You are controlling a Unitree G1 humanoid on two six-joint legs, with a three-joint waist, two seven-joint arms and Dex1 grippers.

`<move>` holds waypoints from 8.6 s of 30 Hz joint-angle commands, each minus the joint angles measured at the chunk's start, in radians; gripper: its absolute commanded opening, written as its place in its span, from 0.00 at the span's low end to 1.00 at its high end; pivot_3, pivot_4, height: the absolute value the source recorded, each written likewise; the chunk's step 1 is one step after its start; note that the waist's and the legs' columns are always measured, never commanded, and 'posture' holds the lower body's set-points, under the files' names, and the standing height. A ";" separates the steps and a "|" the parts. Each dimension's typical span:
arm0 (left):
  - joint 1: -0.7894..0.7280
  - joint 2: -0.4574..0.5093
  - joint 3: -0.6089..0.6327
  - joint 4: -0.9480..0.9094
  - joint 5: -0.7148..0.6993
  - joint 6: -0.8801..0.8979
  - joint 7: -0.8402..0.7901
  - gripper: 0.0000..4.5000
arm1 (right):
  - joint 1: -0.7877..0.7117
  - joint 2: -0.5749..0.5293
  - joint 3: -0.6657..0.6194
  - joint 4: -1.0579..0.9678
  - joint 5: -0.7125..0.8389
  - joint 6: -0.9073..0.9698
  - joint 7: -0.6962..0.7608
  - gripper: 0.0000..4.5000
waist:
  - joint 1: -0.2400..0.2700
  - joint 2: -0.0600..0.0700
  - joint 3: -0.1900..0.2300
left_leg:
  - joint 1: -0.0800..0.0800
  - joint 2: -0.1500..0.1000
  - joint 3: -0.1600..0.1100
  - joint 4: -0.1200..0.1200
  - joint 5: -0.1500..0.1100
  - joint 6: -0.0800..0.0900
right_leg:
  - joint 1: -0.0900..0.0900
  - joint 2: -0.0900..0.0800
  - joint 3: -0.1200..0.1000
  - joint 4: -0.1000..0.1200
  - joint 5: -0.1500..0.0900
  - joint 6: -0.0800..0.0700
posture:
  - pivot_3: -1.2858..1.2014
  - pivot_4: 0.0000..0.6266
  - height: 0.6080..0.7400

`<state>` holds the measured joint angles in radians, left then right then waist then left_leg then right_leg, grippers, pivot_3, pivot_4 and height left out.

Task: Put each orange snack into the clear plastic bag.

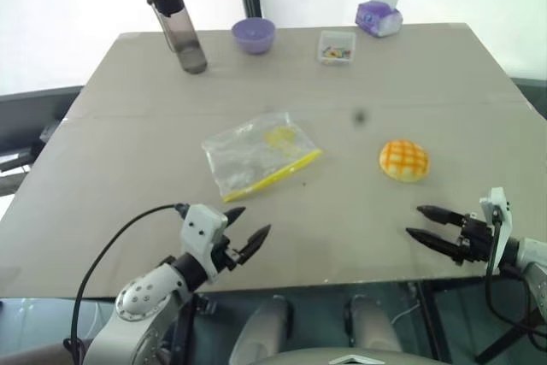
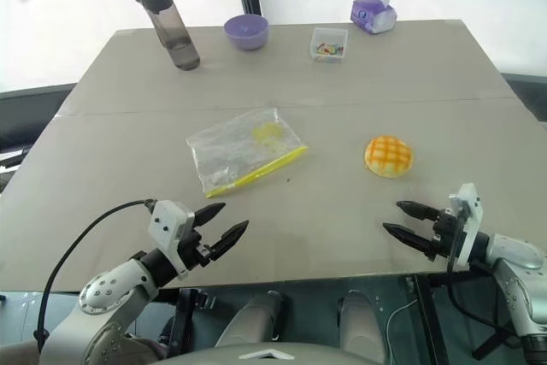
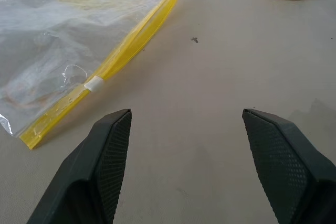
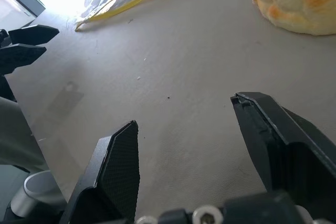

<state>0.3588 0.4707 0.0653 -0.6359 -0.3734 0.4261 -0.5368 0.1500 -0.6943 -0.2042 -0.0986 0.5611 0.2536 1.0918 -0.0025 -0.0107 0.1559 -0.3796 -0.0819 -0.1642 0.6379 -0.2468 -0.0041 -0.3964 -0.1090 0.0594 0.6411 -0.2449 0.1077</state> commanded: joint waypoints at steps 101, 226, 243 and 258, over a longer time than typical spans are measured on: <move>-0.653 -0.333 0.373 0.478 -1.172 0.655 0.797 0.00 | -0.613 0.203 0.429 0.288 -0.739 -0.390 -0.440 0.11 | -0.010 -0.004 0.006 | -0.003 -0.003 -0.006 0.005 0.002 -0.007 | -0.002 0.001 -0.004 0.002 0.001 -0.001 | 0.52 0.24 1.00; -0.738 0.003 -0.301 0.575 0.789 -0.509 0.166 0.00 | -0.716 0.348 0.474 0.194 -0.808 -0.207 -0.573 0.02 | -0.040 -0.003 0.006 | -0.018 -0.002 -0.004 0.009 0.004 -0.010 | -0.023 0.003 0.000 0.017 0.003 -0.004 | 0.52 0.24 1.00; -0.706 -0.028 -0.308 0.518 0.806 -0.484 0.153 0.00 | -0.896 0.320 0.591 0.519 -1.016 -0.411 -0.673 0.99 | -0.041 -0.003 0.006 | -0.017 -0.003 -0.004 0.010 0.004 -0.010 | -0.023 0.003 0.000 0.017 0.003 -0.004 | 0.52 0.24 1.00; -0.725 -0.026 -0.302 0.557 0.812 -0.486 0.160 0.00 | -0.640 0.249 0.364 0.176 -0.733 -0.319 -0.574 0.99 | -0.035 -0.003 0.006 | -0.017 -0.003 -0.004 0.010 0.004 -0.009 | -0.022 0.003 0.001 0.017 0.003 -0.004 | 0.52 0.24 1.00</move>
<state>-0.3516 0.4447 -0.2451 -0.0652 0.4383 -0.0490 -0.3877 -0.4958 -0.4402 0.2107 0.1494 -0.2400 -0.1075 0.4963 -0.0377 -0.0133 0.1619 -0.3971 -0.0848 -0.1686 0.6477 -0.2430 -0.0135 -0.4182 -0.1061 0.0594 0.6579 -0.2423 0.1042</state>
